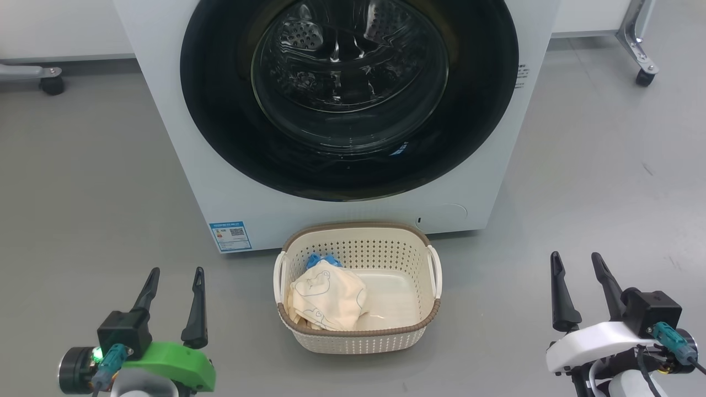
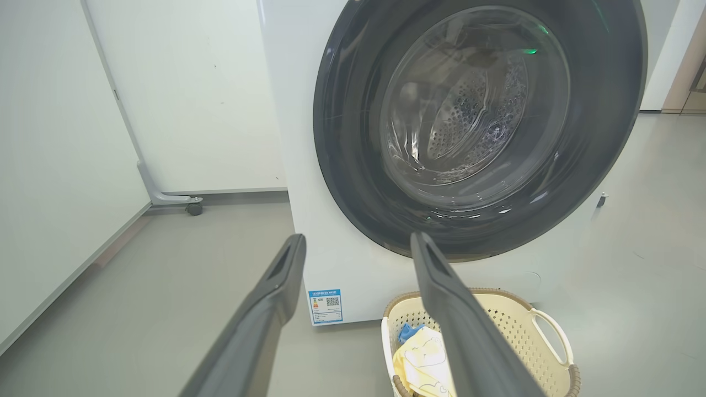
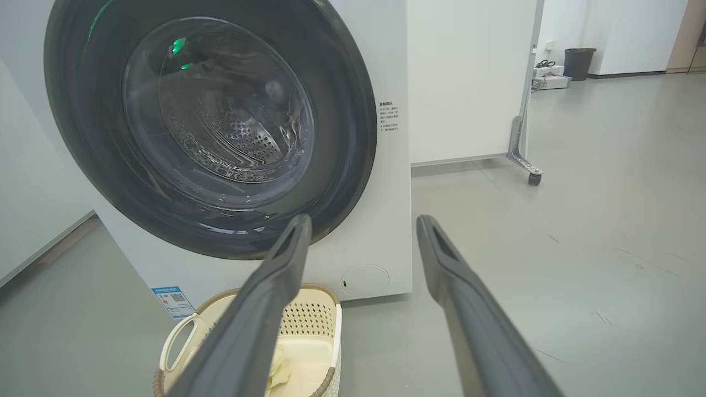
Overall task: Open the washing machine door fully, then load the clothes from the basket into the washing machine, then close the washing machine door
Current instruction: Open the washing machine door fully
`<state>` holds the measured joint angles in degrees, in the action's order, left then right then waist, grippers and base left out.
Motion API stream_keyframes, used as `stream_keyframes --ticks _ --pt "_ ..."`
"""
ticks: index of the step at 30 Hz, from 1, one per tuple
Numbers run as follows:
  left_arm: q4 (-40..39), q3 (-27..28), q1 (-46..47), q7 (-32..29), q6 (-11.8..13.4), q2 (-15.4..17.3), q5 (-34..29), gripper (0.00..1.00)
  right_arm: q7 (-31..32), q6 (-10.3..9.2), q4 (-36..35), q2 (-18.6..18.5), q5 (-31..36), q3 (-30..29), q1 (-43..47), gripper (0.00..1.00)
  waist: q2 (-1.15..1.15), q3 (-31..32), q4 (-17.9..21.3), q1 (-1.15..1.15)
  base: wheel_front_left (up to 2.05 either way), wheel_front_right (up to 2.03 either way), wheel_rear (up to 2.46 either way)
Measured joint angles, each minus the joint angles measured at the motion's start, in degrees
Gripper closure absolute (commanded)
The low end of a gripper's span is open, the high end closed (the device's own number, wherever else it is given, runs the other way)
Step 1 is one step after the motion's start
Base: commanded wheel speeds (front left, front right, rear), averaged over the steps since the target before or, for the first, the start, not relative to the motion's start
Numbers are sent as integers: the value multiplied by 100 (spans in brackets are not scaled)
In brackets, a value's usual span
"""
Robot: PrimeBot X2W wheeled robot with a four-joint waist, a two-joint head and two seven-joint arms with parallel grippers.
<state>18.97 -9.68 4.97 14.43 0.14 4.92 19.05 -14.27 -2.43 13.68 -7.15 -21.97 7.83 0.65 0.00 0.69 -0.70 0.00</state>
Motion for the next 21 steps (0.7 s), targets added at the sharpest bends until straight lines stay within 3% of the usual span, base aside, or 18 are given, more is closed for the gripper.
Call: stream_keyframes --ticks 21 --pt "68 36 69 1 -46 -34 -52 0 0 62 8 37 53 -73 0 0 0 1 41 0 58 58 -115"
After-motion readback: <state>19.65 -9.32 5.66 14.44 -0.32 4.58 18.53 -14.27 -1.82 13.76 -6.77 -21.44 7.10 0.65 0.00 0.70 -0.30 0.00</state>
